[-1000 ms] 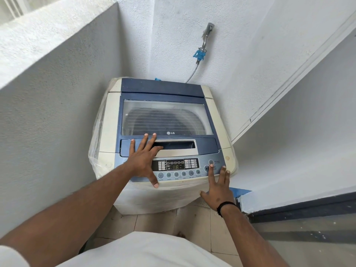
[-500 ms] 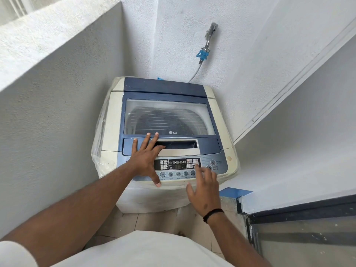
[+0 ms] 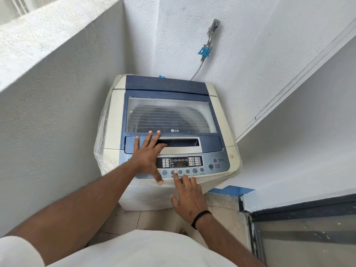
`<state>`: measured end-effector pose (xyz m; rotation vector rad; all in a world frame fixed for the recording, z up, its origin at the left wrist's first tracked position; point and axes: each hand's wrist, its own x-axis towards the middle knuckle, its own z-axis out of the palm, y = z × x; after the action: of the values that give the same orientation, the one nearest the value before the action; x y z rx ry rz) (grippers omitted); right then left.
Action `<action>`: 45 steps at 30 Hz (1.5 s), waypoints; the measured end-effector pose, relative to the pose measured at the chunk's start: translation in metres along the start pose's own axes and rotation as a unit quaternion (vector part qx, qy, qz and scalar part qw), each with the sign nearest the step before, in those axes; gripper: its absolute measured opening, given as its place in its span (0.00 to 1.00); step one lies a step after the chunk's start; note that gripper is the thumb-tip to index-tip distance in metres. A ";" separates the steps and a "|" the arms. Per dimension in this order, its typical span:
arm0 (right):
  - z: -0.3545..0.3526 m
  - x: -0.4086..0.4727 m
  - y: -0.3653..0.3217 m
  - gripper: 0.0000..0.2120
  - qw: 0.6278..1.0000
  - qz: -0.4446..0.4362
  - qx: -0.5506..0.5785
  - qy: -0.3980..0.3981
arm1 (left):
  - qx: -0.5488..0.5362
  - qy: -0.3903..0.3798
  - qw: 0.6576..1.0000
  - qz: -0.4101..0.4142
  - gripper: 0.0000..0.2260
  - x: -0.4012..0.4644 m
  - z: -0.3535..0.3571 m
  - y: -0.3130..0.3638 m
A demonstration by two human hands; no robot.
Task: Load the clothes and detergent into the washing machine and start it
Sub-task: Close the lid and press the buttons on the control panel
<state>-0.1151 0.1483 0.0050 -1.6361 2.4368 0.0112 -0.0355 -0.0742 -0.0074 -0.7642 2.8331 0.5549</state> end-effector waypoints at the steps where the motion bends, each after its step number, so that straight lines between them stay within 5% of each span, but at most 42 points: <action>1: 0.000 0.000 0.000 0.35 1.000 0.001 0.003 -0.002 | 0.001 0.002 1.000 0.000 0.65 0.000 0.000 0.000; 34: 0.004 0.005 -0.001 0.37 0.999 -0.009 -0.017 -0.030 | -0.002 0.009 1.000 0.002 0.65 0.001 0.003 -0.001; 45: -0.023 0.024 0.010 0.33 0.993 0.003 0.041 -0.112 | 0.003 -0.001 1.000 -0.003 0.65 -0.002 -0.002 0.002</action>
<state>-0.1369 0.1280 0.0221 -1.5053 2.2428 0.0883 -0.0351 -0.0729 -0.0047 -0.7717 2.8287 0.5442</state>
